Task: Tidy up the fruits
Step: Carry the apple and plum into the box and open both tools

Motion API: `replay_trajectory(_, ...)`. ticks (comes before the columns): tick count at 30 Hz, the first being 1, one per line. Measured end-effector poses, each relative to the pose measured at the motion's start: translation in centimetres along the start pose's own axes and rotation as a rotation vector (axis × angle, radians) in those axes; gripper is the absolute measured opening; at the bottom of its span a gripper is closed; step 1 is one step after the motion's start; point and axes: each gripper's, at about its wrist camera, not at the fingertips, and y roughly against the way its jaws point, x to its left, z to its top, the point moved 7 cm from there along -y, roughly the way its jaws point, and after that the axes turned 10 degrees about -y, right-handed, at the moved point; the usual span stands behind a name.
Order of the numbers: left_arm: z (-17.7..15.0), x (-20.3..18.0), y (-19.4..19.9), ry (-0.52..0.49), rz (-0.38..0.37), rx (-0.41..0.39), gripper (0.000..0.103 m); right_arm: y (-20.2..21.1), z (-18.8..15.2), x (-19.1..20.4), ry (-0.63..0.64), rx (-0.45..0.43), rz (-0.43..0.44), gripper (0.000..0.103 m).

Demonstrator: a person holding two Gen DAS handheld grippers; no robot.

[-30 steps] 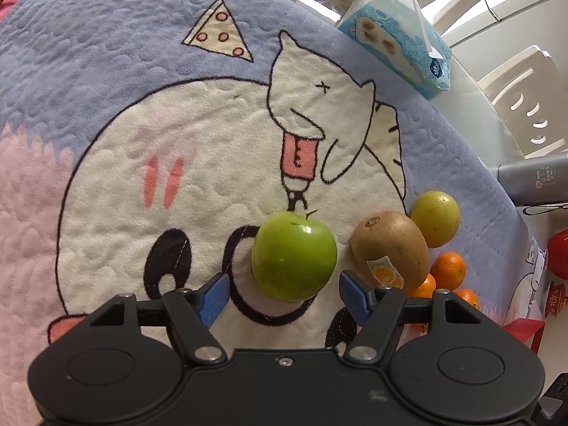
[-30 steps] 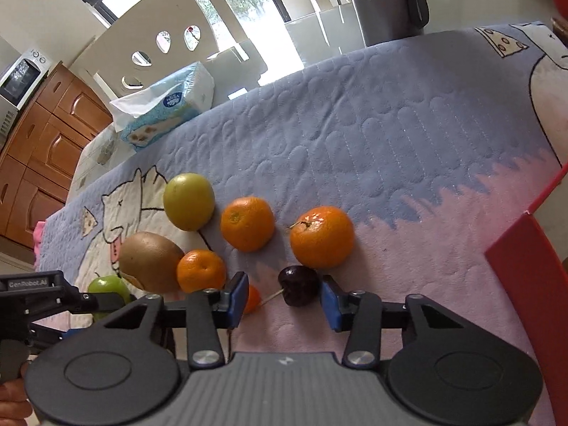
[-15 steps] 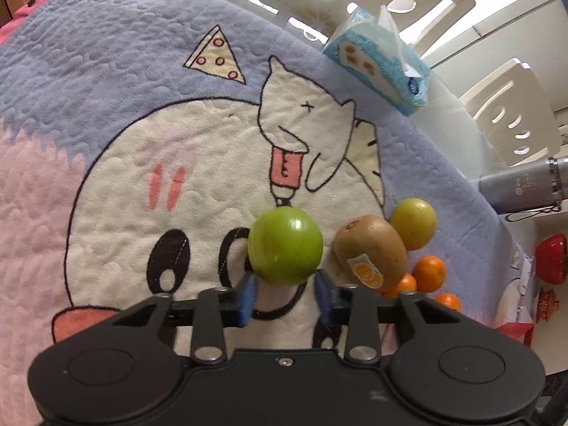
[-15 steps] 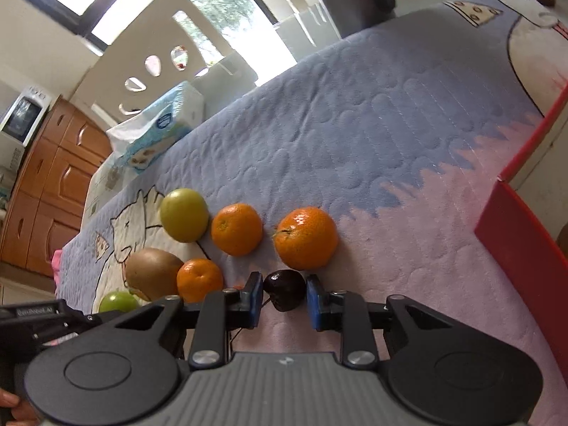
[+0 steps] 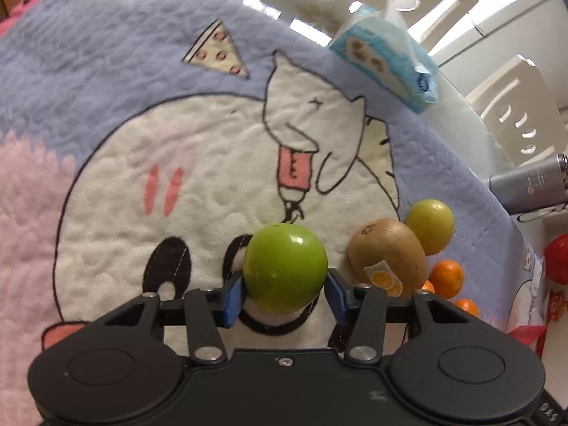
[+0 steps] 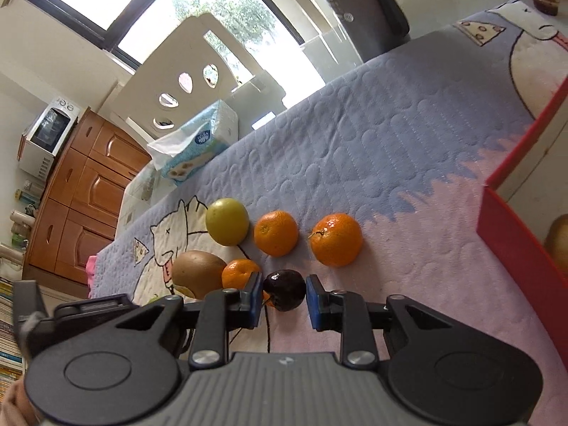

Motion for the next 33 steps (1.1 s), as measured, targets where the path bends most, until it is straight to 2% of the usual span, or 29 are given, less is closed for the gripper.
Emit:
replay_trajectory(5,-0.5,-0.7,1.4,0.007,-0.026,-0.024,0.056,1.9,0.5,-0.8,-0.056,-0.034,0.03,0.028)
replay_trajectory(12,0.1,-5.0,4.4,-0.073,-0.075,-0.077,0.056,5.5,1.2,-1.8,-0.115,-0.096,0.083,0.028)
replay_trajectory(17,0.1,-9.9,5.9,-0.152,-0.131,-0.099,0.056,9.0,2.1,-4.0,-0.16,-0.164,0.102,0.028)
replay_trajectory(22,-0.6,-15.8,7.0,-0.246,-0.186,-0.112,0.056,13.7,3.2,-7.6,-0.215,-0.269,0.089,0.028)
replay_trajectory(26,-1.5,-20.7,7.2,-0.315,-0.255,-0.095,0.056,17.5,4.2,-11.3,-0.259,-0.355,0.059,0.028)
replay_trajectory(33,-4.8,-29.6,5.2,-0.472,-0.321,-0.029,0.056,21.5,4.7,-18.1,-0.337,-0.453,-0.021,0.028)
